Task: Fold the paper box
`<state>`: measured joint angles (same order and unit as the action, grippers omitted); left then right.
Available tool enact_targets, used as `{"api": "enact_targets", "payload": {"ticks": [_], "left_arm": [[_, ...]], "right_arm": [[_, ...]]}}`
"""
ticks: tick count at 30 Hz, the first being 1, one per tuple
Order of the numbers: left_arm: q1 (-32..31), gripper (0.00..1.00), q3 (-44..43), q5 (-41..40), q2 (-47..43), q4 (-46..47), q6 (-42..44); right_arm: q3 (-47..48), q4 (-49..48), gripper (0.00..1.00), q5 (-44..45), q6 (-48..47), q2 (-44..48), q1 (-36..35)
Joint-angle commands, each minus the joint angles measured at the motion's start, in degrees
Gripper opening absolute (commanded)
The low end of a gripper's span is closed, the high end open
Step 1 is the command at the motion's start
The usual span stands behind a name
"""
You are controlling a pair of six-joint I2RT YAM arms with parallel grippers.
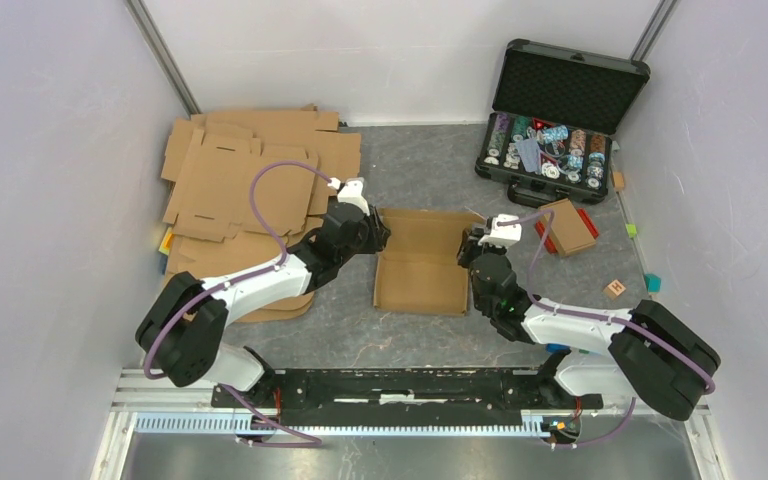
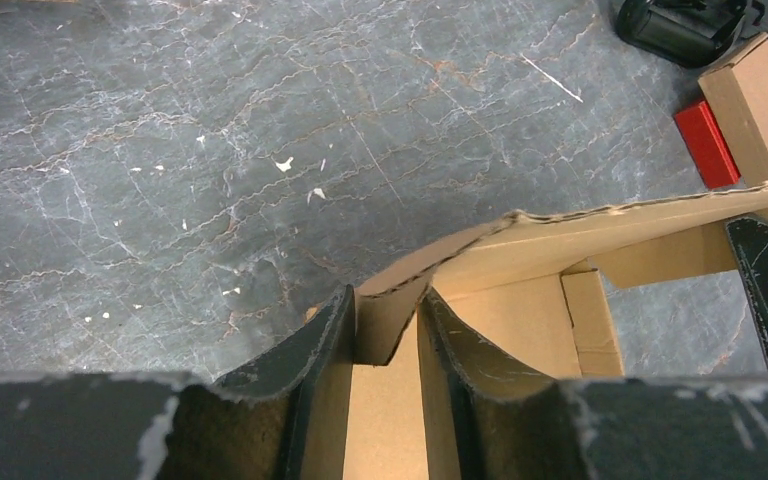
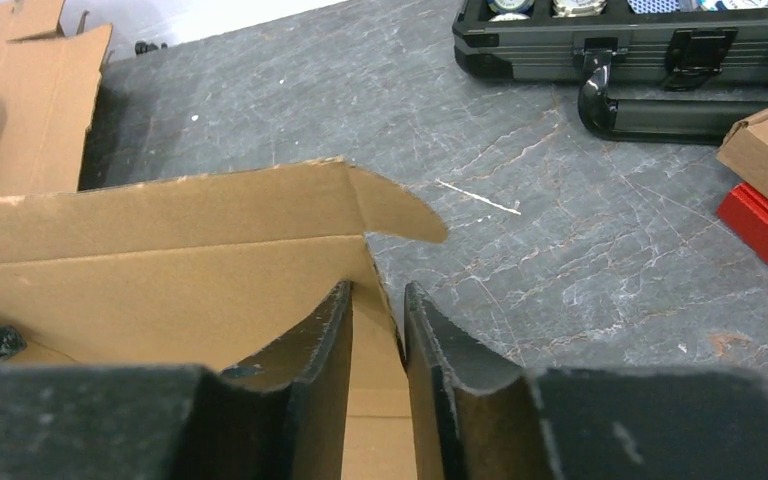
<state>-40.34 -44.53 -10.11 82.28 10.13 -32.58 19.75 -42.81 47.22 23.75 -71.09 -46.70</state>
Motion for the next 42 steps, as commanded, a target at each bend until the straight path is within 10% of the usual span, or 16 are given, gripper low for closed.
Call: {"api": "enact_targets", "payload": {"ticks": [1, 21, 42], "left_arm": [[-0.4, 0.36, -0.2, 0.4, -0.2, -0.5, 1.2], [-0.4, 0.44, 1.0, 0.7, -1.4, -3.4, 2.4], [-0.4, 0.08, 0.7, 2.3, -0.7, -3.2, 2.7]], "right_arm": [[-0.6, 1.0, 0.37, -1.7, -1.8, 0.8, -0.3], [-4.9, 6.4, 0.5, -16.9, -2.6, 5.9, 5.6], [-3.9, 7.6, 0.09, -23.8, -2.7, 6.8, 7.3]]}}
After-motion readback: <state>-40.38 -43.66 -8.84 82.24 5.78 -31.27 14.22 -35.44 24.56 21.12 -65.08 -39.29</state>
